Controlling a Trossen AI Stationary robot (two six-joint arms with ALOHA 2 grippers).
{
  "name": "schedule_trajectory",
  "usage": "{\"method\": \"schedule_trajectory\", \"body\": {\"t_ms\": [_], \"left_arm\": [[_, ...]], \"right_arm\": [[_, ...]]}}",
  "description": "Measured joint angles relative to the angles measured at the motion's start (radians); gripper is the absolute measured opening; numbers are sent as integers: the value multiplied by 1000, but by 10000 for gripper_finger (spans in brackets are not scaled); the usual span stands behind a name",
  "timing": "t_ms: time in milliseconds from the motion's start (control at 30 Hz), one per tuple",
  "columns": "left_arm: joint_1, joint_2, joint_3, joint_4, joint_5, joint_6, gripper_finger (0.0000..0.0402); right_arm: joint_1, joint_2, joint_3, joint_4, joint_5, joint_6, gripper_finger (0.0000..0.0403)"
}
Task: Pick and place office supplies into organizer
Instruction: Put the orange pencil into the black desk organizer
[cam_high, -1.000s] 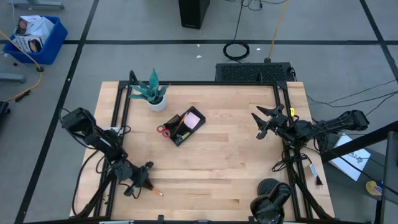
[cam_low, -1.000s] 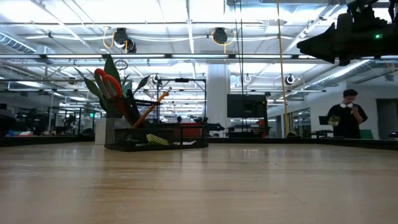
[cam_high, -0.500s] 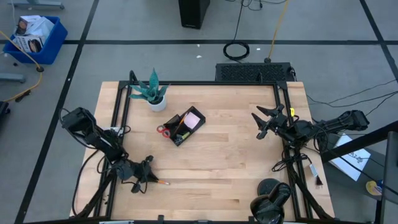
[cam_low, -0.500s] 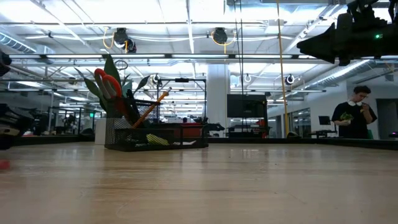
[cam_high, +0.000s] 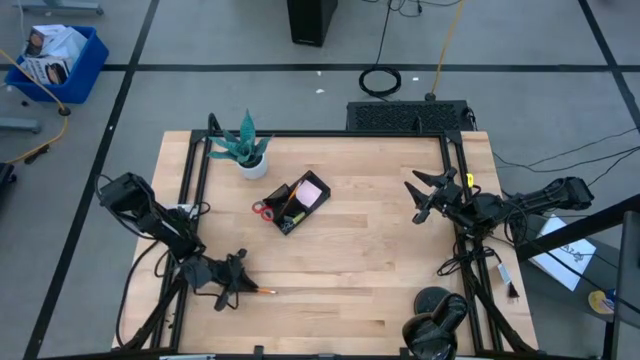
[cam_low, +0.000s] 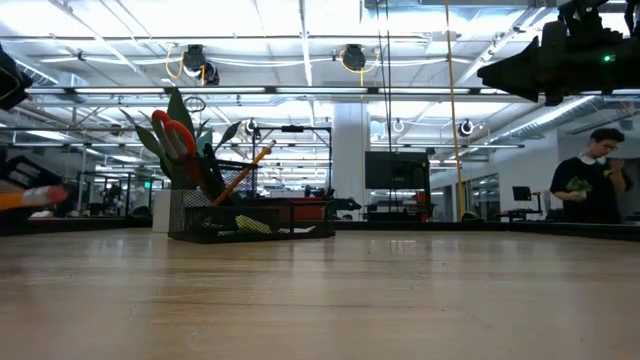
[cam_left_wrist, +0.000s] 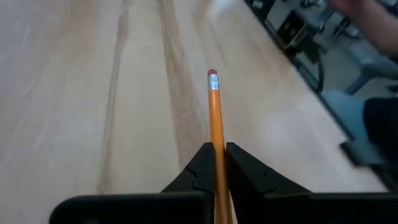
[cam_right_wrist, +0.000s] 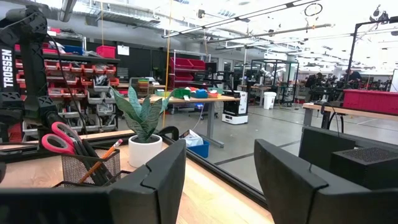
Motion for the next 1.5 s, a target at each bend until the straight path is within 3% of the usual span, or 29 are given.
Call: {"method": "schedule_trajectory", "body": {"t_ms": [133, 267, 500, 733, 867, 1000, 1167, 1333, 1500], "left_arm": [[0, 0, 5, 22, -38, -3, 8], [9, 0, 23, 22, -59, -1, 23], [45, 0, 74, 21, -59, 38, 35], [111, -1, 130, 14, -59, 66, 9], [158, -1, 144, 15, -59, 55, 28], [199, -1, 145, 15, -42, 51, 26], [238, -1, 145, 15, -33, 44, 7], [284, -1, 145, 16, -26, 22, 21], [307, -1, 145, 16, 6, 1, 4]], "right_arm": [[0, 0, 0, 1, 0, 0, 183], [0, 0, 0, 3, 0, 11, 183], [3, -1, 0, 55, 2, 498, 183], [-4, -1, 0, 99, -2, 633, 183], [-5, 36, 0, 46, -108, 653, 183], [-5, 125, 0, -4, -148, 702, 183], [-5, 287, 1, 104, -349, 776, 183], [-5, 478, 42, 151, -349, 804, 183], [-5, 719, 160, 163, -392, 808, 183]]}}
